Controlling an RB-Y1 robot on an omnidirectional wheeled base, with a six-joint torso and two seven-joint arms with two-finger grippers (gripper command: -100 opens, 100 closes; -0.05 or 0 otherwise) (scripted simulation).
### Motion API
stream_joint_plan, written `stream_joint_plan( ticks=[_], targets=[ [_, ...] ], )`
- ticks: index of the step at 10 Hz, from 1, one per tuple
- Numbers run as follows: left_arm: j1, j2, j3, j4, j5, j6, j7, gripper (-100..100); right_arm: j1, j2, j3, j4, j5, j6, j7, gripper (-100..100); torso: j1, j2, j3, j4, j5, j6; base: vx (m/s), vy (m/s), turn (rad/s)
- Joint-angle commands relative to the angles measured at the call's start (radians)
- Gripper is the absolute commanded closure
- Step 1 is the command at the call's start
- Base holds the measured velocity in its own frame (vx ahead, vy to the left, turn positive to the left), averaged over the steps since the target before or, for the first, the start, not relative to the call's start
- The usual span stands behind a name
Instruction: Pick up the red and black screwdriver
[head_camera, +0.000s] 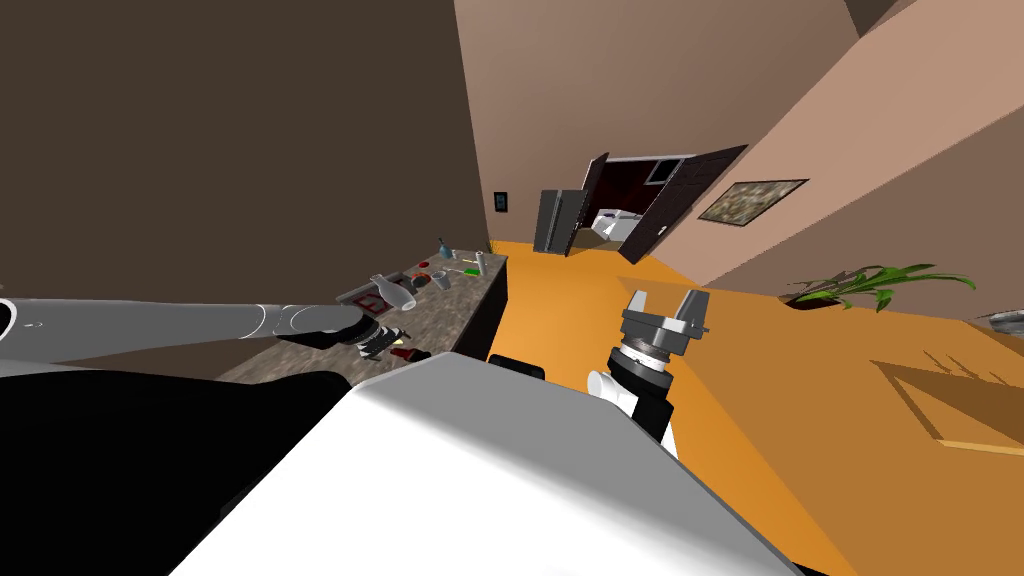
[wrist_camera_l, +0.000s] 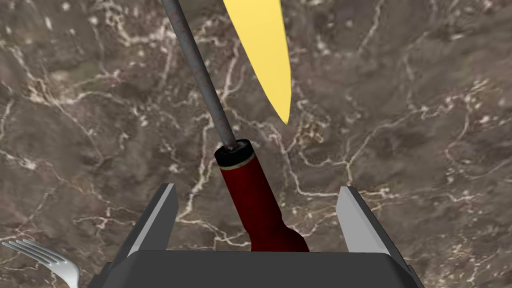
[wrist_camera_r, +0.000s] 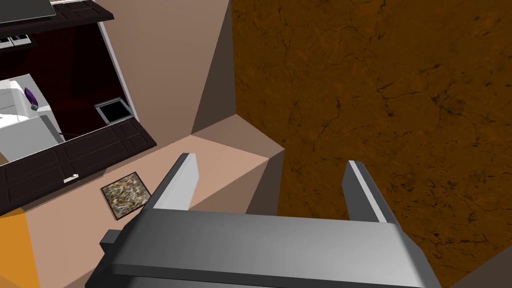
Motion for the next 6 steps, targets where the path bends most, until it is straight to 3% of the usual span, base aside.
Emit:
stream_joint_plan(
  ticks=[1,2,6],
  targets=[
    [0.000,0.000,0.000,0.000,0.000,0.000,0.000,0,0.000,0.000,0.000,0.000,0.000,0.000,0.000,0,0.000,0.000,0.000,0.000,0.000,0.000,0.000,0.000,0.000],
    [0.009,-0.012,-0.028,-0.006,-0.010,0.036,-0.002,-100,0.000,0.000,0.000,0.000,0.000,0.000,0.000,0,-0.002,0.000,0.000,0.000,-0.001,0.000,0.026,-0.004,-0.065],
    [0.024,-0.031,-0.074,-0.016,-0.027,0.096,-0.006,-100,0.000,0.000,0.000,0.000,0.000,0.000,0.000,0,-0.003,-0.002,-0.001,-0.001,-0.001,0.000,0.032,-0.006,-0.037]
  ],
)
